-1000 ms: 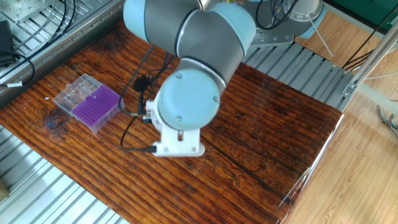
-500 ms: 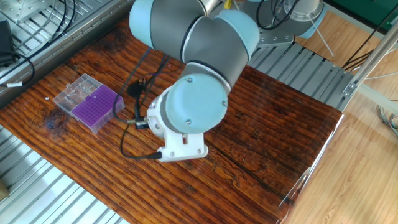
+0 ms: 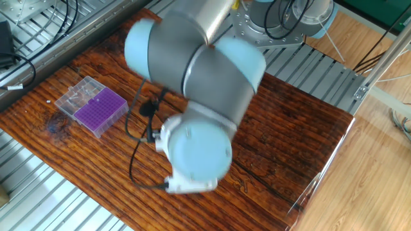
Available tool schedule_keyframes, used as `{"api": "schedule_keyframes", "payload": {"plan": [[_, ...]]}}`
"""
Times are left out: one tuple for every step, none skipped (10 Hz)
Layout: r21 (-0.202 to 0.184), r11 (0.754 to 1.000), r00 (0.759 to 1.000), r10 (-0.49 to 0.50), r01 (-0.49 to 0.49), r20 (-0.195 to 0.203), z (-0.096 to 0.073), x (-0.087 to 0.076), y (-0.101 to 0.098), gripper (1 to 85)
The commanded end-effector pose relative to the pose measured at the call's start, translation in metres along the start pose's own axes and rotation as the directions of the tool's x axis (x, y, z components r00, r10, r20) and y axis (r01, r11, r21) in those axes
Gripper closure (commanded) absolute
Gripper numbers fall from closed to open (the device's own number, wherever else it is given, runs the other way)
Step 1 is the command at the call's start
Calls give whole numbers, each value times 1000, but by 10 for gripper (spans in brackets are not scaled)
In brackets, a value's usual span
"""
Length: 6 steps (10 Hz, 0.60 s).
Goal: Insert a small pipette tip into the holder for small pipette tips
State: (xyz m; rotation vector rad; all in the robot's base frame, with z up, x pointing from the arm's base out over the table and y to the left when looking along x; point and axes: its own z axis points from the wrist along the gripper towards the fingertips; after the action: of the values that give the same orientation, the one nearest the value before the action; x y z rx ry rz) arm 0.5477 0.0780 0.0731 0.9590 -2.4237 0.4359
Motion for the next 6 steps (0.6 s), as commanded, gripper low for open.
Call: {"api": "schedule_keyframes", "payload": {"plan": [[16,1000,998,18,-17,-60,1,-16,-1,740],[29,999,996,26,-23,-84,9,-14,-5,740],[22,1000,995,22,-20,-101,15,-11,-3,740],[14,1000,994,13,-11,-107,21,-10,-3,727],[-8,1000,993,-4,3,-119,25,-6,2,717],[-6,1000,992,-6,6,-124,27,-4,1,677]]}}
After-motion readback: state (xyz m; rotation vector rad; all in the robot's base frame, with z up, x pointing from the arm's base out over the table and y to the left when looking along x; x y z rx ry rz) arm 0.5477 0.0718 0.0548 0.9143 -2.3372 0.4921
